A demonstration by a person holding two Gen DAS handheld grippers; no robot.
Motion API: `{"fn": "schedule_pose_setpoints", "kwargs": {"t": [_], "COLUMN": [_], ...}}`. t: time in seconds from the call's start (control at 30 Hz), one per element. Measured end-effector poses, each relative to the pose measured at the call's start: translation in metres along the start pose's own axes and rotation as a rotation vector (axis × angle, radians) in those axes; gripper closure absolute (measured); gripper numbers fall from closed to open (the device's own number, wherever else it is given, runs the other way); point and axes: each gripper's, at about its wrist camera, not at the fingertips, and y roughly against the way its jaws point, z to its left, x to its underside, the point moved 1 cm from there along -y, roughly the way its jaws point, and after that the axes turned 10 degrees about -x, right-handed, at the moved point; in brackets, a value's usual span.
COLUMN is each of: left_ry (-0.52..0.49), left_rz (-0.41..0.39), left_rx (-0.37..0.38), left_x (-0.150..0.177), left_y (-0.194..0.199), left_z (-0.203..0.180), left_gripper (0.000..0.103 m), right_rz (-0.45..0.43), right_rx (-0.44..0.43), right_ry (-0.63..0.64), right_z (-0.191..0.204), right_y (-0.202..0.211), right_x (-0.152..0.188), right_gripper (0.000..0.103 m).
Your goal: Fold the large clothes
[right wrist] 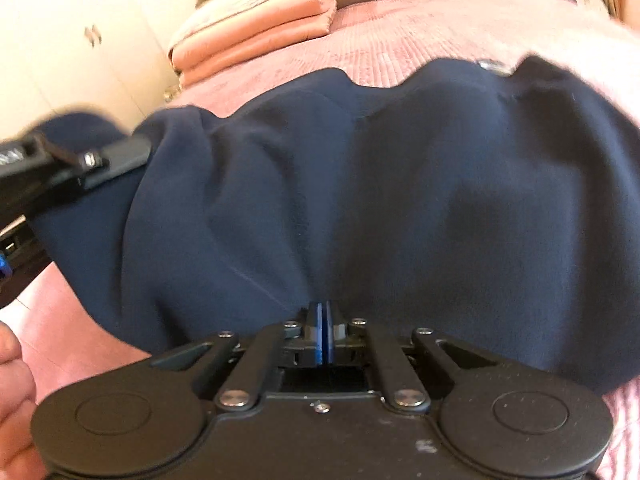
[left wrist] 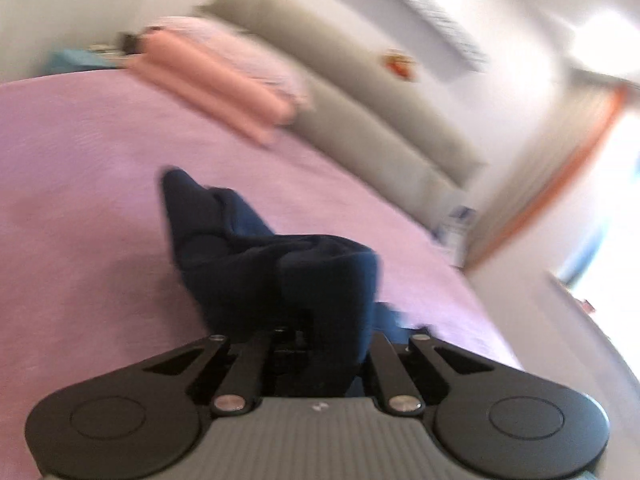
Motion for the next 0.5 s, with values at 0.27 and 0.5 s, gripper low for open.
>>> {"fn": "schedule_pose_setpoints", "kwargs": {"t": [0.27, 0.5], "left_ry": [-0.202, -0.293], "left_rz": [0.106, 0.265], "left_rx": [0.313, 0.389], "left_x": [0.017, 0.076], "left_y": [-0.03, -0.08], "left_z": [-0.115, -0.187], "left_gripper": [0.098, 0.098], "right_rz": [-0.004, 0.002], "right_rx": [-0.166, -0.022], "right_ry": [-0.189, -0.148], "right_z": [-0.055, -0.126], "right_y": [0.037, 0.115], "right_x": [-0.011, -0.025], "right_gripper": [0.097, 0.086]}}
